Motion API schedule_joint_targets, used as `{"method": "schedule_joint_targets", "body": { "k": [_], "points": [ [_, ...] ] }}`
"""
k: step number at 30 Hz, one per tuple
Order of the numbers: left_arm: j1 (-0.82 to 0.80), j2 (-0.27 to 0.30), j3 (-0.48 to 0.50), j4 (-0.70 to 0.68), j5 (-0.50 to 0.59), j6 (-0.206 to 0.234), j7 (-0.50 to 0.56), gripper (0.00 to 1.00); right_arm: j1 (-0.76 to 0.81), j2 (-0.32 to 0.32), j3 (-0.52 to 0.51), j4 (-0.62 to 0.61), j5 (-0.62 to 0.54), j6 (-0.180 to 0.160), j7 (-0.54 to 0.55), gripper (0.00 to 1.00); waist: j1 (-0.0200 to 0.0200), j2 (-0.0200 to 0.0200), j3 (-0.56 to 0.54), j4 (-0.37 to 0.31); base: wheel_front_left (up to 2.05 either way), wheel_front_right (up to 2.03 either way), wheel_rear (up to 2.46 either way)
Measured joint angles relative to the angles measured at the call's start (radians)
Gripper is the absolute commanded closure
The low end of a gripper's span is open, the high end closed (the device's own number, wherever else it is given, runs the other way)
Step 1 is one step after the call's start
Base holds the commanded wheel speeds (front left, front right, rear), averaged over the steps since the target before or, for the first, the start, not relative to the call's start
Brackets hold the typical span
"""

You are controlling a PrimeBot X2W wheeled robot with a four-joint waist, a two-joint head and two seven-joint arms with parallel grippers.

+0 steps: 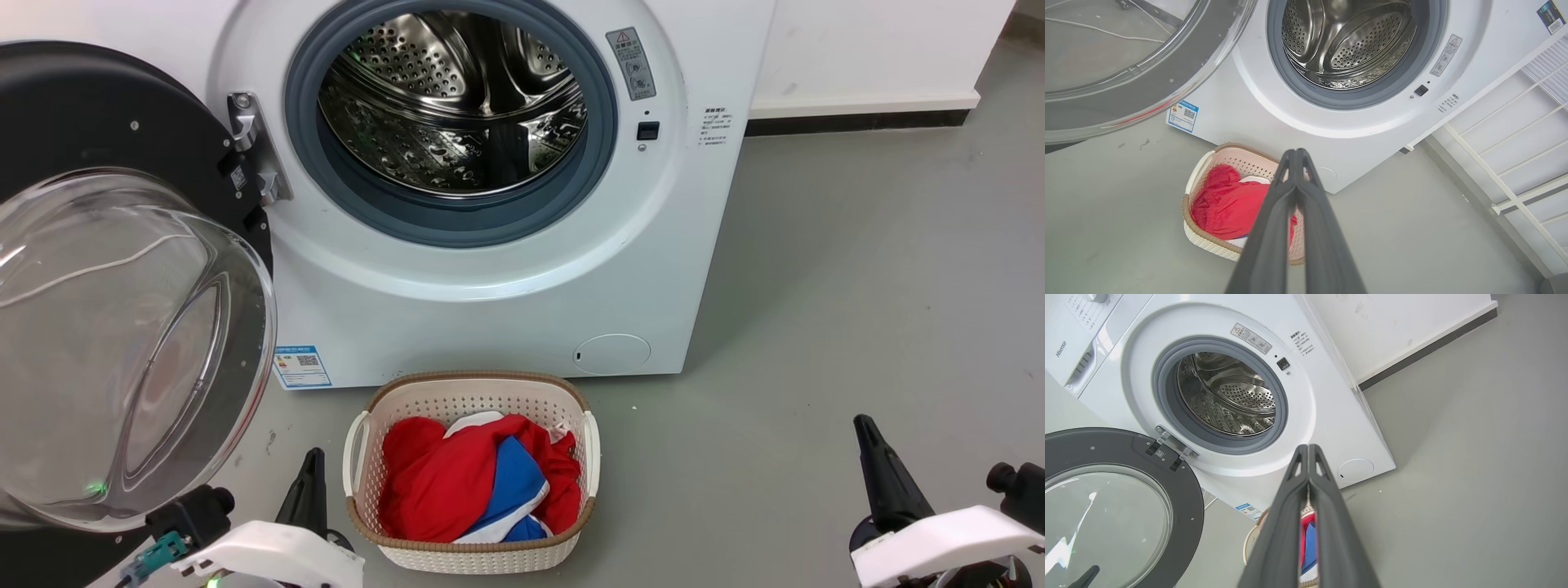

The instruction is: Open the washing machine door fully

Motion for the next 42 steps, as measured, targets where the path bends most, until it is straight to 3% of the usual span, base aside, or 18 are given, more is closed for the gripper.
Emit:
{"method": "schedule_joint_targets", "body": {
  "k": [42],
  "points": [
    [-0.053, -0.056, 0.133, 0.026, -0.459, -0.113, 0.109, 1.00, -0.076, 0.017, -0.034, 0.074, 0.513, 0.000, 0.062, 1.00, 0.0001, 0.0000, 0.014, 0.023, 0.00, 0.00, 0.00]
  ]
}}
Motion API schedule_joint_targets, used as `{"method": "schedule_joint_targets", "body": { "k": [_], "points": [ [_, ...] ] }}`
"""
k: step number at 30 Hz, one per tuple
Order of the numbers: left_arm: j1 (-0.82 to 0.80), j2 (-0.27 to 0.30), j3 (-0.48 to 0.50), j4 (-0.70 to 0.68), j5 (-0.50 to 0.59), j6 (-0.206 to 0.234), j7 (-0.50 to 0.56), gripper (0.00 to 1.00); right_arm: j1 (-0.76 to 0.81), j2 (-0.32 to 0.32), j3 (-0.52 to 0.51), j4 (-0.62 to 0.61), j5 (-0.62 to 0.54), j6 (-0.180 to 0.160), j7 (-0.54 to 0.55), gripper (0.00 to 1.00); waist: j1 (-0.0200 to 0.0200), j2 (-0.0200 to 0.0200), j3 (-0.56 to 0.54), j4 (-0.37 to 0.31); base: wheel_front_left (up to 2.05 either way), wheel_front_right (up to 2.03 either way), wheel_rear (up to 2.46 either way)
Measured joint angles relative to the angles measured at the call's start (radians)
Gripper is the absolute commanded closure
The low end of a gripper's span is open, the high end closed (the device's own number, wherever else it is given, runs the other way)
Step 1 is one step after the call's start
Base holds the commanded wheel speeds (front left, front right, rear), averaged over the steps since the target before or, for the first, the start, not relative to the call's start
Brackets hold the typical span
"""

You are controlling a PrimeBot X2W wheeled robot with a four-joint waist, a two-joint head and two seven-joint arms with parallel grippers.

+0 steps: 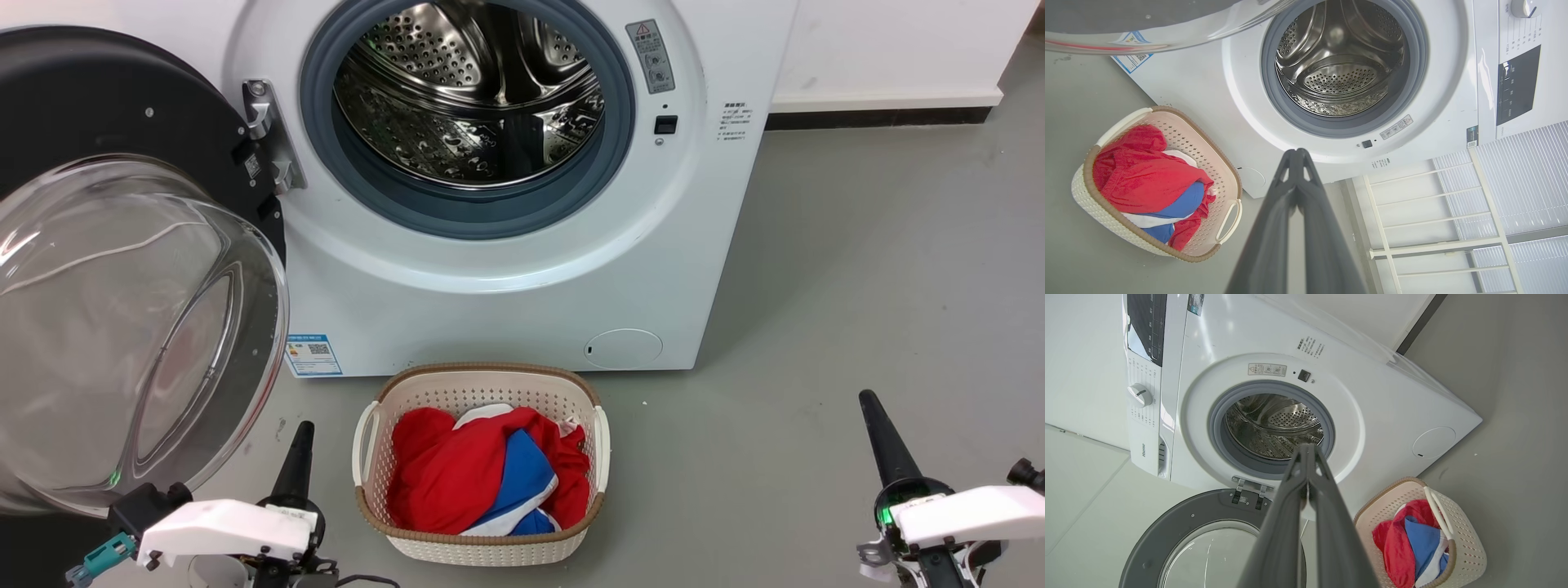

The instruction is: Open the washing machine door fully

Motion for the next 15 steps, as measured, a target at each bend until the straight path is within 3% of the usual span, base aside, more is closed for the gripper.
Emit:
{"method": "schedule_joint_targets", "body": {
  "k": [15],
  "points": [
    [-0.016, -0.017, 0.038, 0.008, -0.124, -0.030, 0.030, 1.00, -0.020, 0.004, -0.009, 0.020, 0.142, 0.000, 0.016, 1.00, 0.0000, 0.0000, 0.005, 0.008, 0.00, 0.00, 0.00]
  ]
}}
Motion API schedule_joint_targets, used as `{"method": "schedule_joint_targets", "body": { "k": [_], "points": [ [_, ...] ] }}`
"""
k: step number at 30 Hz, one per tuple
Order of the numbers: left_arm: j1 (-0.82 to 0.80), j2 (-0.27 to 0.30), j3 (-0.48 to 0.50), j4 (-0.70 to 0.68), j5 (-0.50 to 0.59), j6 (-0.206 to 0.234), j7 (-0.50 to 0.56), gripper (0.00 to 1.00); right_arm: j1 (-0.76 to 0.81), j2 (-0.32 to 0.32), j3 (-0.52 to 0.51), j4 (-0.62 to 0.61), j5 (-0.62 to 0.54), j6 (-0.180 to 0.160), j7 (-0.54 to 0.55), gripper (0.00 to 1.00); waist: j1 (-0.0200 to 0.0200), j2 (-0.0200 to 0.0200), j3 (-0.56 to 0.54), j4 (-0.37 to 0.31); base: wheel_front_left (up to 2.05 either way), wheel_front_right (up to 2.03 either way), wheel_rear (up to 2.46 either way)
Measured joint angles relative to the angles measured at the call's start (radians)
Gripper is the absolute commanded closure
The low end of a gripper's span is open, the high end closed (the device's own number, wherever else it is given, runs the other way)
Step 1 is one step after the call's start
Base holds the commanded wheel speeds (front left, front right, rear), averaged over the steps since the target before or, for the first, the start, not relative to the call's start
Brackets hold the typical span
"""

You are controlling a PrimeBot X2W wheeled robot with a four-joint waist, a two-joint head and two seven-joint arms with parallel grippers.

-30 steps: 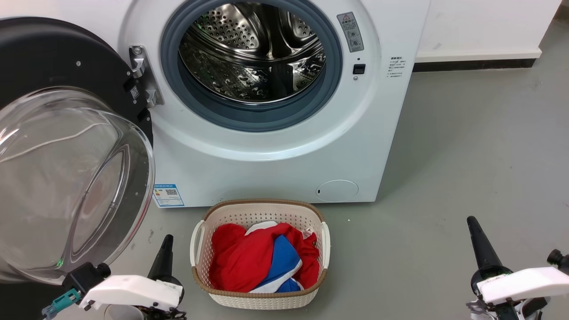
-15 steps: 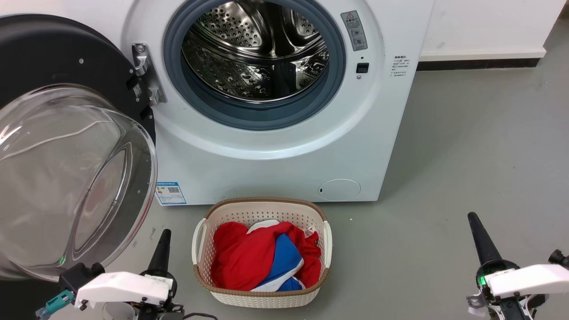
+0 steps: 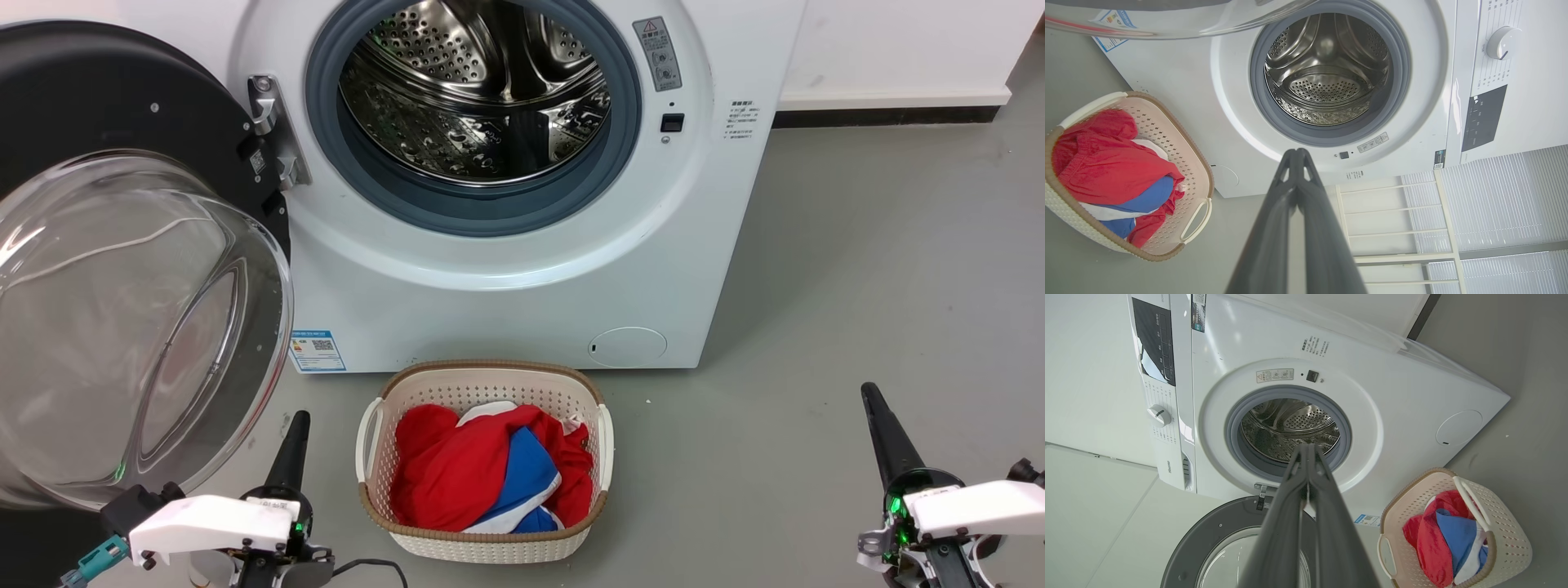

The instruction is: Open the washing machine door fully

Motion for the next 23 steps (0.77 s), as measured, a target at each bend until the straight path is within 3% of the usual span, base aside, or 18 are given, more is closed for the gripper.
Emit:
{"method": "schedule_joint_targets", "body": {
  "k": [23],
  "points": [
    [-0.021, -0.020, 0.052, 0.010, -0.164, -0.044, 0.042, 1.00, -0.028, 0.006, -0.012, 0.026, 0.184, 0.000, 0.020, 1.00, 0.0000, 0.0000, 0.007, 0.013, 0.00, 0.00, 0.00]
  ]
}}
